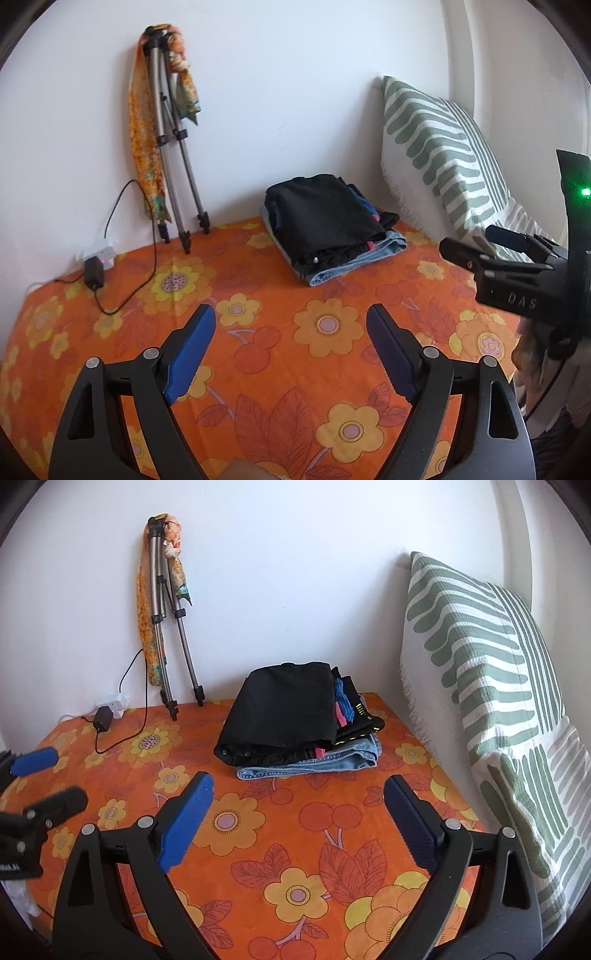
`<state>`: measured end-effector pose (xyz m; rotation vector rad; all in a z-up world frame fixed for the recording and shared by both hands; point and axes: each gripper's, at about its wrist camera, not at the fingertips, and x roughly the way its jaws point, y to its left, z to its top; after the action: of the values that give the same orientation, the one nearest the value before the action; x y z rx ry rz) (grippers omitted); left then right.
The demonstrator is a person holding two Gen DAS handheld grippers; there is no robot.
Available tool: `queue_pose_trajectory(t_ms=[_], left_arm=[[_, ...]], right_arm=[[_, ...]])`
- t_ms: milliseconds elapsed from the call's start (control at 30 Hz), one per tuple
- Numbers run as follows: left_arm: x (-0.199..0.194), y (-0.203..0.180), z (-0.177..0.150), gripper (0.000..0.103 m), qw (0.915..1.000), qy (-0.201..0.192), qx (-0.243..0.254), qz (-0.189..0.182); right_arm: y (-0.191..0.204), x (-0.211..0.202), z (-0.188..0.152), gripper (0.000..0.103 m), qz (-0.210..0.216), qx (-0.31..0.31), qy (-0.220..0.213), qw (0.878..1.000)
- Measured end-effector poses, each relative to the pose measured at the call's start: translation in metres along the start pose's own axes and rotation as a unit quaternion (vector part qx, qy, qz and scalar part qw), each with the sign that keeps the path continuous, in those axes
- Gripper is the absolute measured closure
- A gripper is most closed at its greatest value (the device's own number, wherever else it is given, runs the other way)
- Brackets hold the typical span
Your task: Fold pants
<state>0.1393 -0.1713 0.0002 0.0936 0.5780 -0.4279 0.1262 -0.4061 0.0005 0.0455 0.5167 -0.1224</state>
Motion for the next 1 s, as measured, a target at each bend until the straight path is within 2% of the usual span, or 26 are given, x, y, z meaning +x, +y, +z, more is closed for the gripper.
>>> queue_pose_trajectory(t_ms=[133, 1000], left_arm=[[0.0016, 0.0003, -0.0023, 0.019, 0.9999, 0.012, -0.002, 0.002], [-0.0033, -0.0029, -0.0003, 0.019, 0.9999, 0.008, -0.004, 0.011]], right_arm=[[-0.0009, 0.0042, 0.0008, 0.008, -0.003, 0.003, 0.000, 1.000], [0.0036, 0.0053, -0.0008, 0.008, -0.004, -0.006, -0.002, 1.000]])
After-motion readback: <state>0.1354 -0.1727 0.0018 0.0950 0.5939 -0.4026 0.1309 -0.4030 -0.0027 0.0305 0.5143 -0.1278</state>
